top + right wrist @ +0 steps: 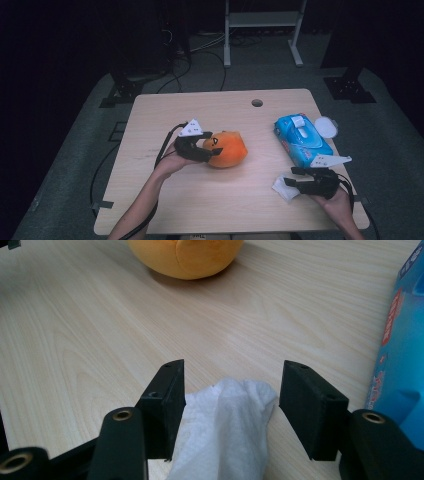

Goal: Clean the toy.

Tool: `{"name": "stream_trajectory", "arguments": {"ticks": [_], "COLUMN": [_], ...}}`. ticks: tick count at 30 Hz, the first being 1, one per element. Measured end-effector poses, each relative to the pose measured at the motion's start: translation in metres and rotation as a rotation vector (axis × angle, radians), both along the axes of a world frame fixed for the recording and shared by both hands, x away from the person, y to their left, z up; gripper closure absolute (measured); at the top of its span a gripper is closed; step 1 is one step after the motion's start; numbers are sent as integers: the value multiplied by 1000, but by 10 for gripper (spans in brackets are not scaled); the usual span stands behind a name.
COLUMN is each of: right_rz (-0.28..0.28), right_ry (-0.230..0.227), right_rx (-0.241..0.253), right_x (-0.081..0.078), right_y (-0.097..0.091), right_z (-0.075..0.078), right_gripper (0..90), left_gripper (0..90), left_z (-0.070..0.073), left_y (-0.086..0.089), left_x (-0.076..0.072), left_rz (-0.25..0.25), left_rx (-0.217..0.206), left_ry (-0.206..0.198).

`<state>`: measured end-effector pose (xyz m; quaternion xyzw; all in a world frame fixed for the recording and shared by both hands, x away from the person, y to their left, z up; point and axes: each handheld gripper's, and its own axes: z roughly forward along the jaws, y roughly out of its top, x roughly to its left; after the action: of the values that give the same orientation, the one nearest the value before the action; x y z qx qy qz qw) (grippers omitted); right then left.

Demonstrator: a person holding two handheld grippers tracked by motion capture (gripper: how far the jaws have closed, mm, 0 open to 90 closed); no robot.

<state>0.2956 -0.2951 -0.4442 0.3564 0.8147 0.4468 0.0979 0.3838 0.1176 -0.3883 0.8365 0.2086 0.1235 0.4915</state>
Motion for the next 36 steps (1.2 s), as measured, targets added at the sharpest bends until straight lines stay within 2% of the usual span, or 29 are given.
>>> {"name": "stream_trajectory", "arguments": {"ticks": [5, 16, 36], "right_rz": [1, -6, -6], "right_ry": [9, 0, 0], "right_rx": [-8, -4, 5], "right_x": [1, 0, 0], "right_y": [1, 0, -2], "right_z": [-1, 0, 1], "right_gripper": [415, 410, 407], "left_gripper": [255, 228, 205], "left_z": [-6, -17, -35], "left_y": [14, 31, 51], "left_x": [-5, -17, -33], "left_rz": [15, 41, 63], "left_rx": [-10, -5, 0], "left_ry": [25, 50, 89]}}
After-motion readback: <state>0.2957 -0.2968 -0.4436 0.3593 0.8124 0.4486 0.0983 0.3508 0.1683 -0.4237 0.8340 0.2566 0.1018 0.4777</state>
